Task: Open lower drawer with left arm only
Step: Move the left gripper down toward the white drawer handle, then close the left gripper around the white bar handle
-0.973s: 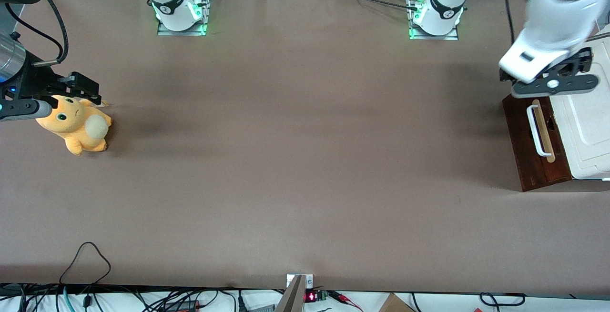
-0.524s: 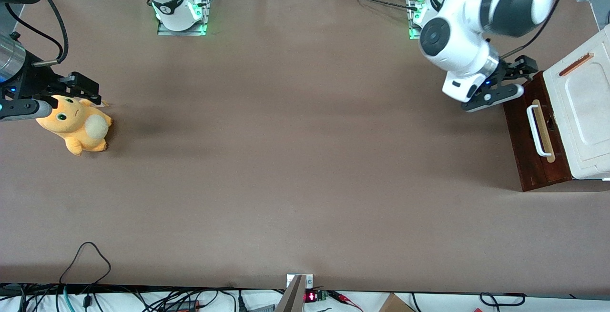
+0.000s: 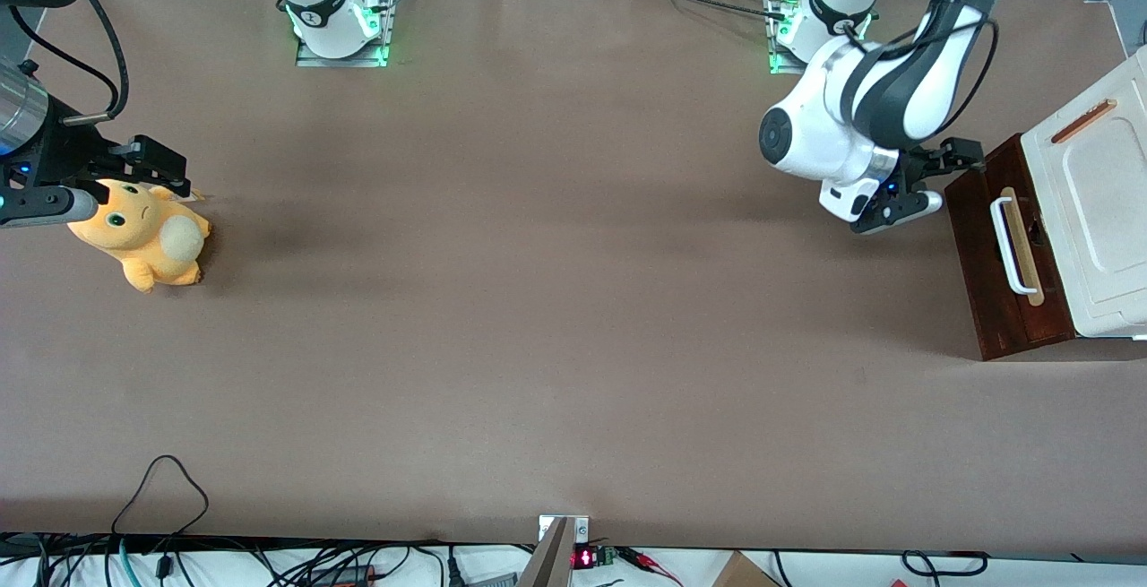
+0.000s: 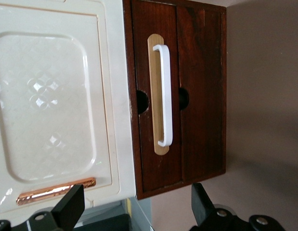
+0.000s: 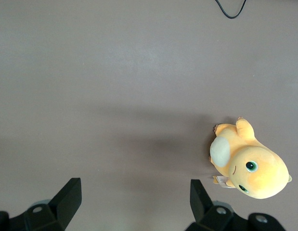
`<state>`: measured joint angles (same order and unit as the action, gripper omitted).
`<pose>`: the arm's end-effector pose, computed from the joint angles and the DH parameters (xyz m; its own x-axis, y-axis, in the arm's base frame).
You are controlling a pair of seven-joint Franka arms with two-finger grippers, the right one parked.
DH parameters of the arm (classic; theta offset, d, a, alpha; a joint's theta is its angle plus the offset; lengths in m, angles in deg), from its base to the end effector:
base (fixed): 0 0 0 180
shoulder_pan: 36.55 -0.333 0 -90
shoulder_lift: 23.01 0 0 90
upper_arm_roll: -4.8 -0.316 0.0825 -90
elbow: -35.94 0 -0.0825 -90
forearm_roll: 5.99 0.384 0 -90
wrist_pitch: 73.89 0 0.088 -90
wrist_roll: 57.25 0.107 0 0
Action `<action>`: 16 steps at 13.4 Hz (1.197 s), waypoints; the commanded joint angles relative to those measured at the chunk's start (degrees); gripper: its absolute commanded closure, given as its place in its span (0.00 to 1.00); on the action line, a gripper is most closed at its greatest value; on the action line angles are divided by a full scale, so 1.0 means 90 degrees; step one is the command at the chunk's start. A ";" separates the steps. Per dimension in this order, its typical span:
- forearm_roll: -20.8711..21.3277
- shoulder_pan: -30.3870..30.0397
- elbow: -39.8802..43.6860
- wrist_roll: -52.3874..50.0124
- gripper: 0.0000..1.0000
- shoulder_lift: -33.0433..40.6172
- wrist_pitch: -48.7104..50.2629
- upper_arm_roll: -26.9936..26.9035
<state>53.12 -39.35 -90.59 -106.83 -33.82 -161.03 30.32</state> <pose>0.4754 -0.0943 0.3030 0.9973 0.0391 -0.0621 -0.0421 -0.3890 -0.9203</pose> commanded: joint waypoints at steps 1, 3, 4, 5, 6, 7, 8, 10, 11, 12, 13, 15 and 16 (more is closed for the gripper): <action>0.0540 0.0038 0.0085 -0.0360 0.02 -0.0632 0.0336 0.0006; 0.0872 0.0067 0.0094 -0.0419 0.03 -0.0974 0.0375 -0.0217; 0.1125 0.0096 0.0094 -0.0506 0.03 -0.1218 0.0462 -0.0422; 0.1350 0.0077 0.0123 -0.0507 0.03 -0.1481 0.0492 -0.0521; 0.1527 0.0067 0.0133 -0.0430 0.00 -0.1610 0.0473 -0.0657; 0.1577 0.0096 0.0143 -0.0313 0.00 -0.1630 0.0434 -0.0803; 0.1587 0.0097 0.0162 -0.0177 0.00 -0.1611 0.0386 -0.0844; 0.1587 0.0106 0.0444 0.0029 0.00 -0.1621 0.0385 -0.1029; 0.1577 0.0116 0.0523 0.0020 0.00 -0.1621 0.0414 -0.1039; 0.1587 0.0116 0.0524 0.0020 0.00 -0.1611 0.0434 -0.1059; 0.1606 0.0116 0.0514 0.0010 0.00 -0.1650 0.0405 -0.1117; 0.2160 0.0184 0.0524 -0.0028 0.00 -0.1961 0.0366 -0.1477; 0.2221 0.0165 0.0524 -0.0067 0.00 -0.2030 0.0366 -0.1498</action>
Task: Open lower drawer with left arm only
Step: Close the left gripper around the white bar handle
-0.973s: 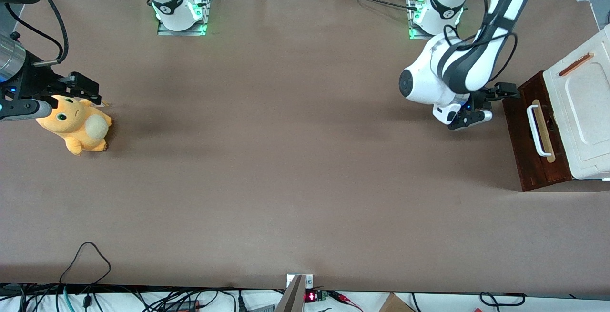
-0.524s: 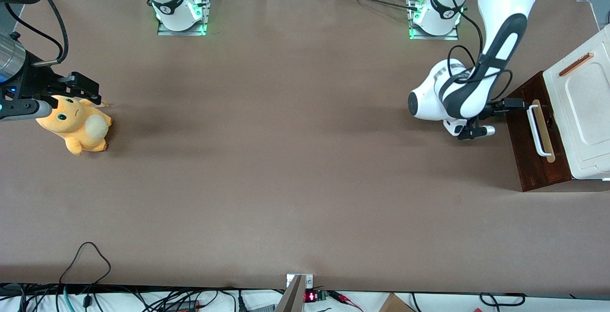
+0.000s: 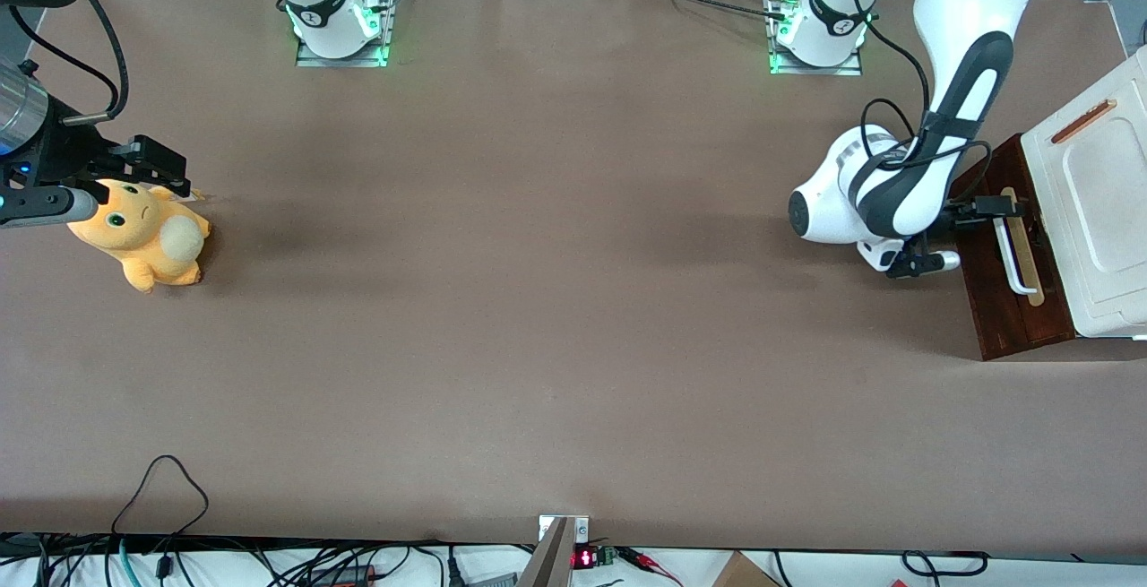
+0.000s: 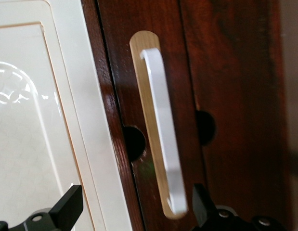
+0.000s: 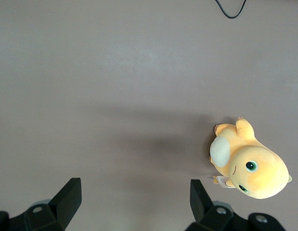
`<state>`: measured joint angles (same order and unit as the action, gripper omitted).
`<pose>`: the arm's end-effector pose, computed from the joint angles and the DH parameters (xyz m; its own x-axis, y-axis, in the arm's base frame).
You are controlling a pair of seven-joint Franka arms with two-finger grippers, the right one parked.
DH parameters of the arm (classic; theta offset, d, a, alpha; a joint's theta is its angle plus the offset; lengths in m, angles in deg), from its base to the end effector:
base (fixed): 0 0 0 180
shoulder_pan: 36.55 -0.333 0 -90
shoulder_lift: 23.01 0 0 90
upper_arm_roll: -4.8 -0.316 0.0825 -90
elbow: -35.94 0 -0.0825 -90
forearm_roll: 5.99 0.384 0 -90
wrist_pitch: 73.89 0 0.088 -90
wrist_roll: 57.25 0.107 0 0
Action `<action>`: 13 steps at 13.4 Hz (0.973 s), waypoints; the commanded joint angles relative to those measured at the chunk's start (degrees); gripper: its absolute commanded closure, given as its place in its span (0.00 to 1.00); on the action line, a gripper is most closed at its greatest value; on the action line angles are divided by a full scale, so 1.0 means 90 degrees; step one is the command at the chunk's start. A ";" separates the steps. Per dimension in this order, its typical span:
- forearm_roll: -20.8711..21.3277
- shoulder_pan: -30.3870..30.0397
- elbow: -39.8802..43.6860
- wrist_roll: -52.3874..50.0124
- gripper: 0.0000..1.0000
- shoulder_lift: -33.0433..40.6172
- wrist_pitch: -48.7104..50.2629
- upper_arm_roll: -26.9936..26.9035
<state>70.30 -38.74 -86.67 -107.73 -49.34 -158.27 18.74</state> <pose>0.5103 0.0074 0.2077 0.9829 0.0499 -0.1773 -0.1678 -0.1549 -0.9736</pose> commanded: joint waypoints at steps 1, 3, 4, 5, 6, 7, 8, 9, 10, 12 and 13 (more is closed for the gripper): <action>0.0341 0.0098 0.0088 0.0023 0.00 -0.0336 0.0050 -0.0211; 0.0604 0.0069 0.0088 -0.0142 0.00 -0.0531 0.0002 -0.0240; 0.0625 0.0049 0.0078 -0.0201 0.00 -0.0590 -0.0066 -0.0308; 0.0605 0.0049 0.0068 -0.0231 0.00 -0.0639 -0.0067 -0.0309; 0.0605 0.0049 0.0078 -0.0231 0.00 -0.0668 -0.0067 -0.0309; 0.0634 0.0049 0.0088 -0.0221 0.02 -0.0688 -0.0077 -0.0328; 0.0654 0.0049 0.0088 -0.0231 0.07 -0.0698 -0.0067 -0.0328; 0.0664 0.0049 0.0088 -0.0241 0.09 -0.0708 -0.0067 -0.0338; 0.0664 0.0049 0.0088 -0.0251 0.13 -0.0717 -0.0067 -0.0338; 0.0683 0.0049 0.0088 -0.0241 0.15 -0.0727 -0.0077 -0.0455; 0.0761 0.0049 0.0097 -0.0231 0.16 -0.0727 -0.0077 -0.0523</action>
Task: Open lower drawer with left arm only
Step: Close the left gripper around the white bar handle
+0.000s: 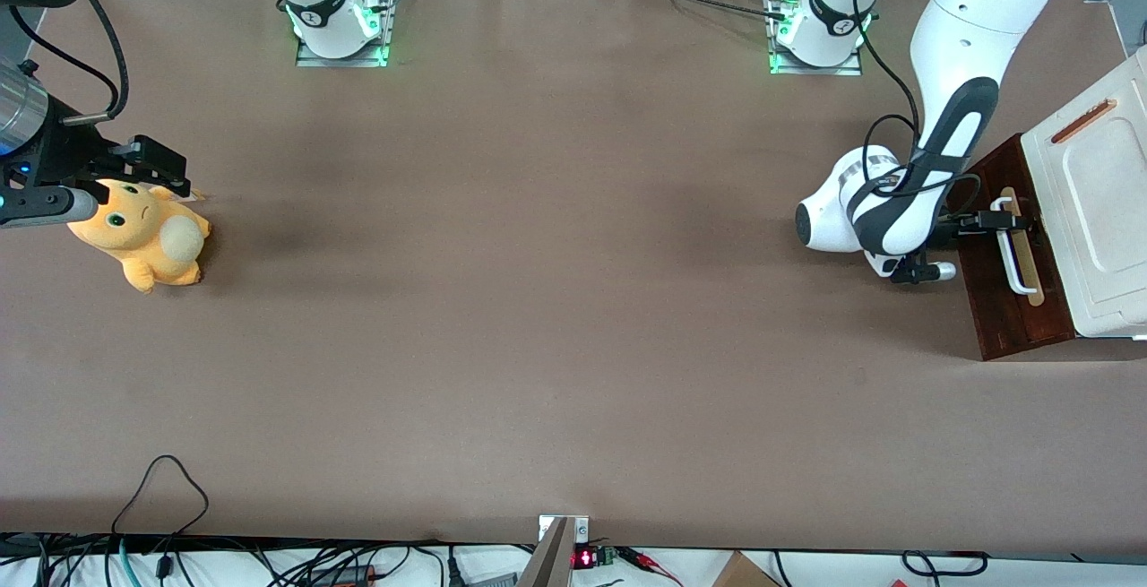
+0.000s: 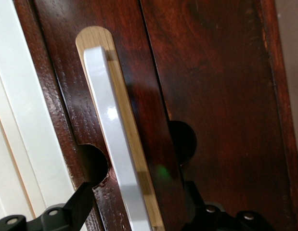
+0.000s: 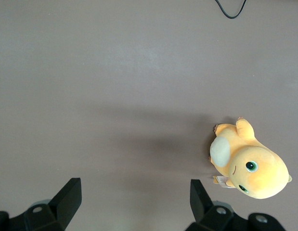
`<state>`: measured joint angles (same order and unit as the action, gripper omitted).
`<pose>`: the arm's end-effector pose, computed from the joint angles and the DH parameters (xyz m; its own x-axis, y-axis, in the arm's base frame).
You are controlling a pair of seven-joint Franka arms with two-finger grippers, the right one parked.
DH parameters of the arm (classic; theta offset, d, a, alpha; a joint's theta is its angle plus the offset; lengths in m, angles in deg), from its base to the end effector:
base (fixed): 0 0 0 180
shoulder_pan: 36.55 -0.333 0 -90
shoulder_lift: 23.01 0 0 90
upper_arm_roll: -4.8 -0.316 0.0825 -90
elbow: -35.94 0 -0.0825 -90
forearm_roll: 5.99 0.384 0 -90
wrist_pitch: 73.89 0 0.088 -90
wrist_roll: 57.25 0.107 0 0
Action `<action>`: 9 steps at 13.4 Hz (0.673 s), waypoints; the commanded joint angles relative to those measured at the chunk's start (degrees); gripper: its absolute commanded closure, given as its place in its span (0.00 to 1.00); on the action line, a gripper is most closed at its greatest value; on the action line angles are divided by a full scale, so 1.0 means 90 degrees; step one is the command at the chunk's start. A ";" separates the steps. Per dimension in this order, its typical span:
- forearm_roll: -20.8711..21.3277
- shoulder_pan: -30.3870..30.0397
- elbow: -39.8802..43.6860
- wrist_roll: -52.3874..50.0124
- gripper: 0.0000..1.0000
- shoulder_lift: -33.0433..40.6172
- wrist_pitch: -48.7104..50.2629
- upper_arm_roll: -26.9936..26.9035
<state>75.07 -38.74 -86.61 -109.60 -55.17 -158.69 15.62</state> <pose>0.5033 0.0353 0.1601 0.9728 0.0374 -0.2285 -0.2242 -0.0949 -0.9699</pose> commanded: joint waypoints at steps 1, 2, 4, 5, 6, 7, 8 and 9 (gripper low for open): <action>0.0261 0.0048 0.0091 -0.0014 0.19 -0.0089 -0.0049 -0.0206; 0.0261 0.0048 0.0091 -0.0024 0.21 -0.0079 -0.0050 -0.0207; 0.0261 0.0048 0.0091 -0.0024 0.35 -0.0089 -0.0069 -0.0207; 0.0261 0.0048 0.0091 -0.0024 0.44 -0.0099 -0.0079 -0.0216; 0.0261 0.0048 0.0091 -0.0024 0.51 -0.0137 -0.0108 -0.0216; 0.0261 0.0058 0.0101 -0.0024 0.57 -0.0148 -0.0118 -0.0216; 0.0251 0.0077 0.0101 -0.0024 0.62 -0.0177 -0.0128 -0.0216; 0.0251 0.0097 0.0111 -0.0033 0.68 -0.0206 -0.0128 -0.0216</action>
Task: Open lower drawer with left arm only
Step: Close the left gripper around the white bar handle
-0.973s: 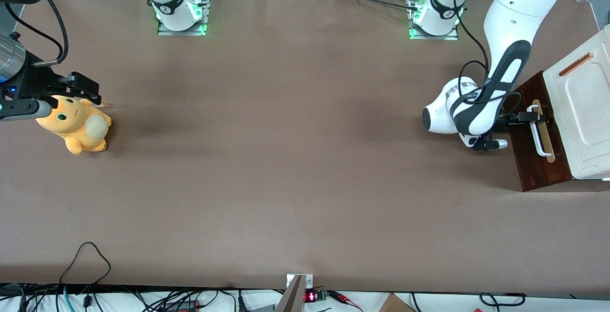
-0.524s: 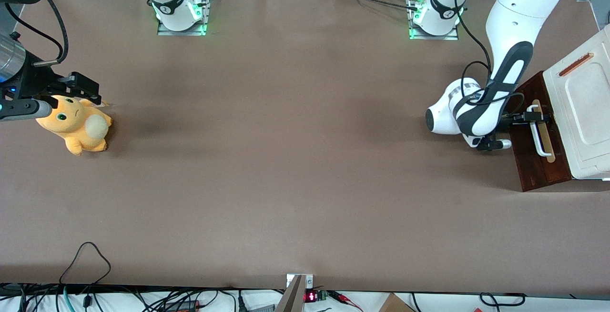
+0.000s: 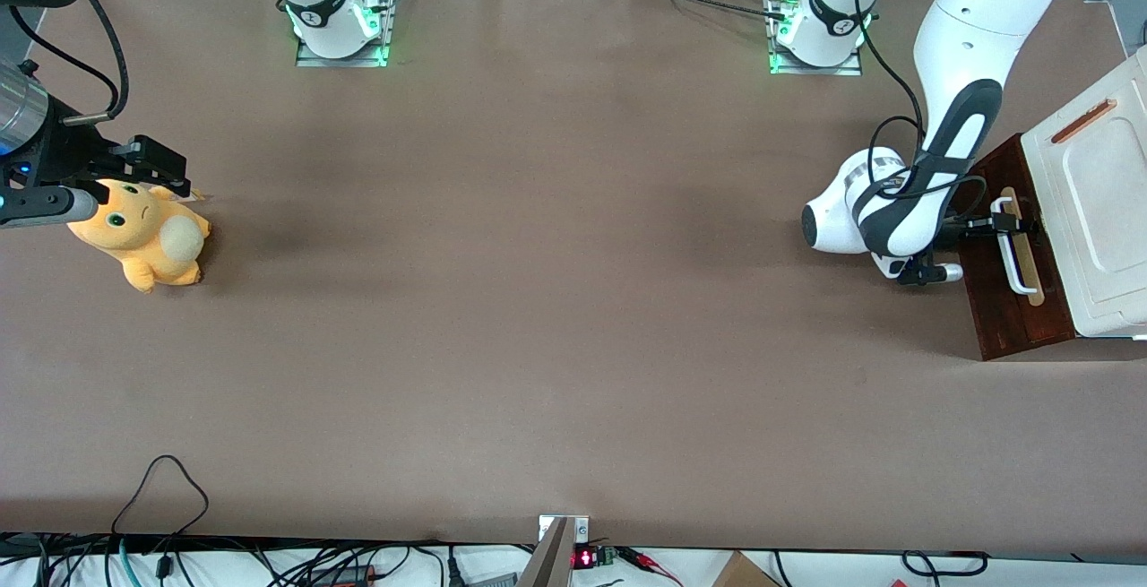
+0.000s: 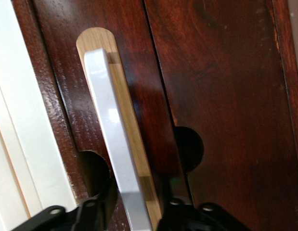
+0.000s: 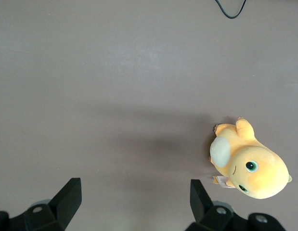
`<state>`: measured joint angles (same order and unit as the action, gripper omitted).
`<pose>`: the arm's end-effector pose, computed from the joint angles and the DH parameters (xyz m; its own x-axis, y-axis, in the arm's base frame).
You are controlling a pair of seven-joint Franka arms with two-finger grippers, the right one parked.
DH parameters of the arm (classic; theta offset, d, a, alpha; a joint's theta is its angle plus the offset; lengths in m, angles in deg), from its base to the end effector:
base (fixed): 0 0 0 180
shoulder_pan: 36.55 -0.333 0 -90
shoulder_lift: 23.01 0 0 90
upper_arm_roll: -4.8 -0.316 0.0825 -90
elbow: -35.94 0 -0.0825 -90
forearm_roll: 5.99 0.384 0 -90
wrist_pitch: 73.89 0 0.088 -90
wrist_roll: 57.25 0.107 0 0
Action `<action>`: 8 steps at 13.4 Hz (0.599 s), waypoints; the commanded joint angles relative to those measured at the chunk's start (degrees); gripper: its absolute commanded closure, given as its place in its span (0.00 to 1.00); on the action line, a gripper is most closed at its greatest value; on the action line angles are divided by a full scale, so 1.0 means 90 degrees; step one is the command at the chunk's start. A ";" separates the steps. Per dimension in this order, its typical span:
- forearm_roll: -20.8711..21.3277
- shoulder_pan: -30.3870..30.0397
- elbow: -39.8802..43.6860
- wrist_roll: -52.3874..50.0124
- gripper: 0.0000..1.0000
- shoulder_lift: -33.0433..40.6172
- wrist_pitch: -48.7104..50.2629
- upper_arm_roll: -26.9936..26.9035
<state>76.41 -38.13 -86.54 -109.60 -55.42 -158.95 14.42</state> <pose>0.5053 0.0405 0.1591 0.9733 0.0259 -0.2280 -0.2255 -0.0753 -0.9713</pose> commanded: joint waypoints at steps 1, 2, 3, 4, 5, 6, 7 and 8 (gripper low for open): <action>0.0102 0.0039 0.0103 -0.0033 0.70 -0.0207 -0.0089 -0.0083; 0.0102 0.0049 0.0152 -0.0023 0.74 -0.0207 -0.0089 -0.0083; 0.0102 0.0088 0.0171 -0.0023 0.79 -0.0217 -0.0089 -0.0083; 0.0102 0.0088 0.0172 -0.0033 0.84 -0.0217 -0.0089 -0.0083; 0.0102 0.0088 0.0181 -0.0023 0.85 -0.0217 -0.0089 -0.0083; 0.0102 0.0088 0.0191 -0.0023 0.91 -0.0217 -0.0089 -0.0083; 0.0102 0.0088 0.0191 -0.0033 0.96 -0.0217 -0.0089 -0.0083; 0.0102 0.0088 0.0239 -0.0033 1.00 -0.0217 -0.0089 -0.0073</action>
<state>76.70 -37.34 -86.37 -110.77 -55.98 -158.70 14.08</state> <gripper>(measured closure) 0.819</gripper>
